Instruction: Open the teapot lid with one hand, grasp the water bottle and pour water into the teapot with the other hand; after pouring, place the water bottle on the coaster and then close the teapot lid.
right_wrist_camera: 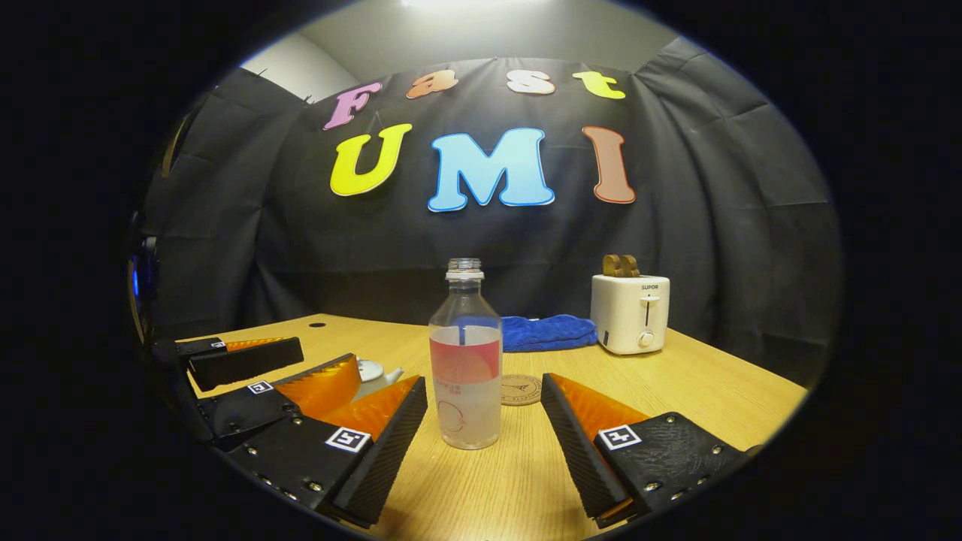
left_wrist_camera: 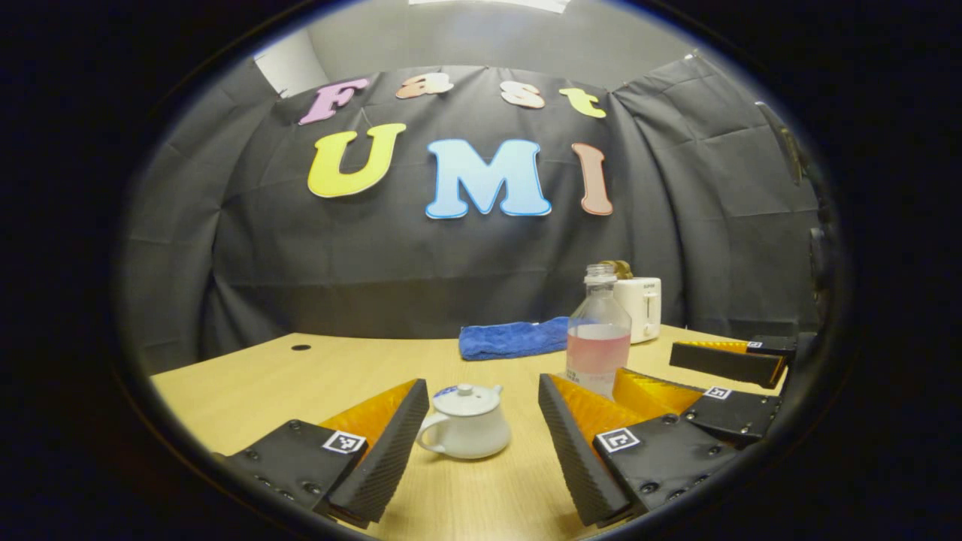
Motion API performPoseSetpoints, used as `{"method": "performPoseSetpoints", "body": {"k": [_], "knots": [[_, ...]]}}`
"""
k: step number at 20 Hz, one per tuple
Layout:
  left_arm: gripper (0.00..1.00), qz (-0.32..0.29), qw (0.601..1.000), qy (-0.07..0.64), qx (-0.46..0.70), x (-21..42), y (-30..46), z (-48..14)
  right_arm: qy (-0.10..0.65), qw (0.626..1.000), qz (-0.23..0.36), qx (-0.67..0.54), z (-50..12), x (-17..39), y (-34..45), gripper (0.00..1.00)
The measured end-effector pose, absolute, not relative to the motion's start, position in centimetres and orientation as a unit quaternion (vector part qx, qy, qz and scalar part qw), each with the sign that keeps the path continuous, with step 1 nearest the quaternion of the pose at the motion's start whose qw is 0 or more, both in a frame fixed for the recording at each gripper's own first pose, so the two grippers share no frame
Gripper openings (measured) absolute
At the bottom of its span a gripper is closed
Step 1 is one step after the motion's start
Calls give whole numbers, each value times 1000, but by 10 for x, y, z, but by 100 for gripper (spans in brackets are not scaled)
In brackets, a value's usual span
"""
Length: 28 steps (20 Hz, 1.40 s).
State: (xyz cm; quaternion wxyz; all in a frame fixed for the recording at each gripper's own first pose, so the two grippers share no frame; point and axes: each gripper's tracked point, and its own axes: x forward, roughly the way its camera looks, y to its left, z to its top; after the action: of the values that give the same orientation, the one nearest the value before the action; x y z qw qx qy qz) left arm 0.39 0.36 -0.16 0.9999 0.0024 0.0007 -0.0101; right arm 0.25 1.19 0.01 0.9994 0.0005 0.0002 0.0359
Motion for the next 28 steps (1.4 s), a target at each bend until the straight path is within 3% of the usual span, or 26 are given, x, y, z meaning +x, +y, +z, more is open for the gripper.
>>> {"method": "performPoseSetpoints", "body": {"k": [10, 15, 25, 26, 28], "knots": [[96, -28, 1000, 6, 2, 45, 19, -5, 2, 999, 42, 1, 1, 34, 25, 95], [93, -67, 997, 42, -8, 63, 11, -18, 6, 999, 45, 1, 1, 45, 29, 95], [92, -80, 995, 56, 1, 68, 9, -19, 93, 994, 51, 34, -24, 62, 27, 95], [92, -80, 995, 54, 1, 68, 10, -19, 96, 993, 52, 35, -24, 63, 26, 95], [80, -81, 995, 55, 0, 69, 10, -20, 99, 993, 53, 35, -25, 64, 27, 95]]}}
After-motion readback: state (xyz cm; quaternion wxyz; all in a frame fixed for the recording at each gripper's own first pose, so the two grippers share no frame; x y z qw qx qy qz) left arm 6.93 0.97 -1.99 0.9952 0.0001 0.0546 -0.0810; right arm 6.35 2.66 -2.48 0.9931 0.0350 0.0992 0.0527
